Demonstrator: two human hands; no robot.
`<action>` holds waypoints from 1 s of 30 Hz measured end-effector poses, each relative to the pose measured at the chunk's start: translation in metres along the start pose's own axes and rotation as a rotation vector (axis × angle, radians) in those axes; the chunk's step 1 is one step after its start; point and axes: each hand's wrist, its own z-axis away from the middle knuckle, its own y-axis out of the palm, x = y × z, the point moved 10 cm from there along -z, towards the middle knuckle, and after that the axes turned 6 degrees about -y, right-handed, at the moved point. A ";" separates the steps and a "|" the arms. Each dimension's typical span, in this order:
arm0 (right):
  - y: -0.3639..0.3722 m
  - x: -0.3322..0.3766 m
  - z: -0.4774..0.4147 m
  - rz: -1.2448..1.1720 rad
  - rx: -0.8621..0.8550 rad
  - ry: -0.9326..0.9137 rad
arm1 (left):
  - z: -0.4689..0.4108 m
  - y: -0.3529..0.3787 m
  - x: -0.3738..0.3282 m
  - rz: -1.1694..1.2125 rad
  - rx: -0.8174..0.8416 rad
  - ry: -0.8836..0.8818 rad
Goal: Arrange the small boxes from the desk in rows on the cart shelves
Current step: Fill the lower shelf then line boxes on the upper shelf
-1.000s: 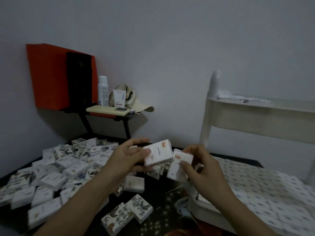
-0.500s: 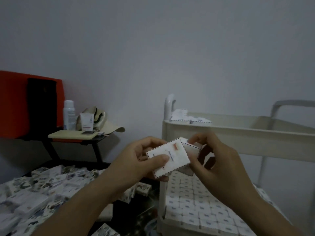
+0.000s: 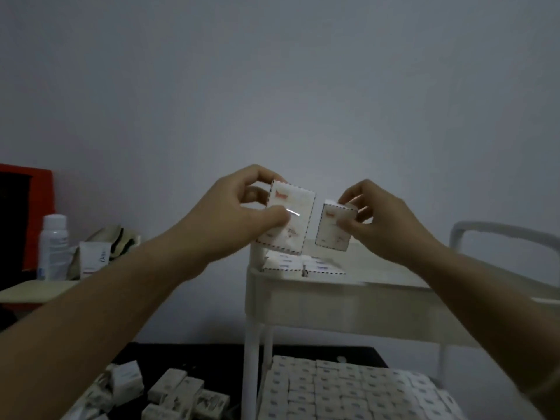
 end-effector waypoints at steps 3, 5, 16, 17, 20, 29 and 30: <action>0.022 -0.010 -0.006 -0.038 0.096 0.036 | -0.024 0.005 -0.004 -0.114 0.010 0.016; 0.033 -0.011 -0.004 -0.064 0.134 0.037 | -0.040 0.008 -0.002 -0.155 0.022 -0.003; 0.071 -0.017 0.009 -0.315 0.450 0.205 | -0.090 0.038 0.008 -0.283 0.130 -0.042; 0.071 -0.017 0.010 -0.315 0.454 0.208 | -0.093 0.040 0.008 -0.302 0.112 -0.032; 0.073 -0.021 0.013 -0.306 0.475 0.236 | -0.100 0.045 0.003 -0.406 0.056 0.047; 0.070 -0.038 0.021 -0.373 0.451 0.456 | -0.104 0.088 0.035 -0.865 0.409 -0.006; 0.069 -0.037 0.022 -0.345 0.455 0.462 | -0.104 0.091 0.038 -0.894 0.441 -0.026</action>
